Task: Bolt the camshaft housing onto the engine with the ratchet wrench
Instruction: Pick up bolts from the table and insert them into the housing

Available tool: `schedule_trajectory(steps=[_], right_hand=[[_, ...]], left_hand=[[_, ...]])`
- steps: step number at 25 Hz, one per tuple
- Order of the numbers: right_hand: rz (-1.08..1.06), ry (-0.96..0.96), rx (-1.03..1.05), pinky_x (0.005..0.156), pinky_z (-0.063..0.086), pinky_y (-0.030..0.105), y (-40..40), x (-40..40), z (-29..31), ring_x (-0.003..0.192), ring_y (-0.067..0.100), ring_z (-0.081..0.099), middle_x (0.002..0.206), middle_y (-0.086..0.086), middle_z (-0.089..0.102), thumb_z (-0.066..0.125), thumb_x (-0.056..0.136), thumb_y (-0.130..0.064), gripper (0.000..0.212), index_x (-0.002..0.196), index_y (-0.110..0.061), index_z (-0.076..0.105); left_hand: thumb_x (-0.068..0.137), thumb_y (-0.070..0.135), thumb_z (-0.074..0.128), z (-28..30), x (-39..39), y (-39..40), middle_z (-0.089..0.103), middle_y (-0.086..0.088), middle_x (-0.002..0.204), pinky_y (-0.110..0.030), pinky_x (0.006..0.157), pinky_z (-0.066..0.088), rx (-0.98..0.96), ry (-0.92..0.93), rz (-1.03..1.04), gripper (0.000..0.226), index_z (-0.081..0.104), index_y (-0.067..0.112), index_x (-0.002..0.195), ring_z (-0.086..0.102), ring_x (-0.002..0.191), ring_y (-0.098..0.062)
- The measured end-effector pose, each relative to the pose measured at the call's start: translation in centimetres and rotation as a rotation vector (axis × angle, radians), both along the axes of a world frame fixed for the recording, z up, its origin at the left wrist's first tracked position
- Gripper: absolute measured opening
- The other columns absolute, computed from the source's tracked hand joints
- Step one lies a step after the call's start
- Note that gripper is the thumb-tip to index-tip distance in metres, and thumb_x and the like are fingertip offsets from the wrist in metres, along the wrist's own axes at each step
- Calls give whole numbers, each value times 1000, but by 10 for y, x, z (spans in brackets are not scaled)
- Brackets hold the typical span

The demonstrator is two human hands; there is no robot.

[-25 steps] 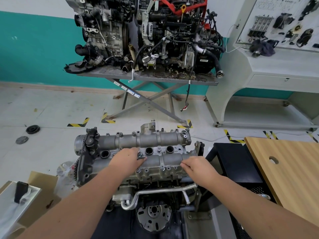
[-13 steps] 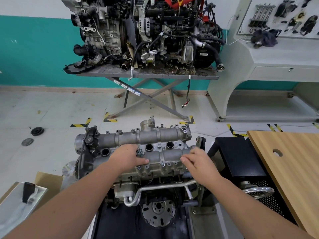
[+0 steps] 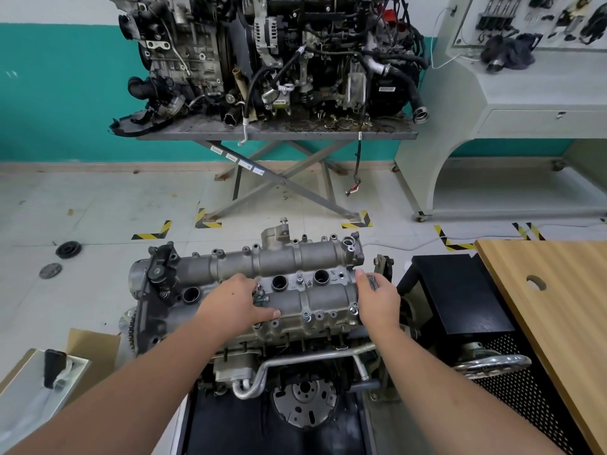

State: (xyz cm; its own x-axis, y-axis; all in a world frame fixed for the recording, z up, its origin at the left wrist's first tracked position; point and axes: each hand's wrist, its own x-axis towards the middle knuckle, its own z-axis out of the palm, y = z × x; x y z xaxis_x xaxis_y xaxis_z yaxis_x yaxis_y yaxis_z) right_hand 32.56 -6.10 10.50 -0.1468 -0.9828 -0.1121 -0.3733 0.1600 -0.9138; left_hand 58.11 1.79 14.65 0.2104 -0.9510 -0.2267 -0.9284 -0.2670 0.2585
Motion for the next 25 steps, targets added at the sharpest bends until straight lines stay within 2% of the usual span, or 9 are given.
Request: schedule_trajectory(steps=[3,10,14,16,21,25], right_hand=[[-45,41,-9,56,39,29,-4,2,-3,61,16,55,58,-3,56,57,96,-39,36,63,-25,55],[-73,31,43,54,33,31,-9,5,1,56,19,43,53,-3,44,58,95,-31,45,54,-20,42],[-33,-16,78,58,41,32,-5,0,3,63,18,52,62,-1,57,63,88,-30,25,66,-19,58],[-22,-66,101,59,42,32,-3,-1,4,64,17,53,64,-3,58,65,85,-28,17,70,-21,61],[-31,-137,111,60,41,31,1,-3,3,68,17,54,70,-1,61,62,81,-27,10,75,-19,65],[-29,-135,109,63,42,33,-1,-3,0,69,18,54,74,3,62,59,86,-23,12,77,-17,65]], left_hand=[[69,75,67,-2,2,-1,38,16,89,-26,58,35,-8,1,-10,57,53,23,86,44,76,-2],[73,74,66,-1,1,3,40,14,90,-26,59,33,-40,10,-42,50,46,29,85,47,83,-8],[73,74,66,-1,0,7,41,15,92,-26,59,35,-57,25,-37,50,48,30,87,49,82,-7],[73,74,66,1,0,8,42,16,92,-26,59,36,-68,32,-34,50,48,30,88,49,83,-7],[76,70,67,3,-1,10,45,12,98,-28,66,40,-75,49,-50,48,49,29,92,49,86,-8],[76,70,66,4,-2,9,44,14,97,-27,64,39,-68,51,-41,47,47,29,92,49,84,-6]])
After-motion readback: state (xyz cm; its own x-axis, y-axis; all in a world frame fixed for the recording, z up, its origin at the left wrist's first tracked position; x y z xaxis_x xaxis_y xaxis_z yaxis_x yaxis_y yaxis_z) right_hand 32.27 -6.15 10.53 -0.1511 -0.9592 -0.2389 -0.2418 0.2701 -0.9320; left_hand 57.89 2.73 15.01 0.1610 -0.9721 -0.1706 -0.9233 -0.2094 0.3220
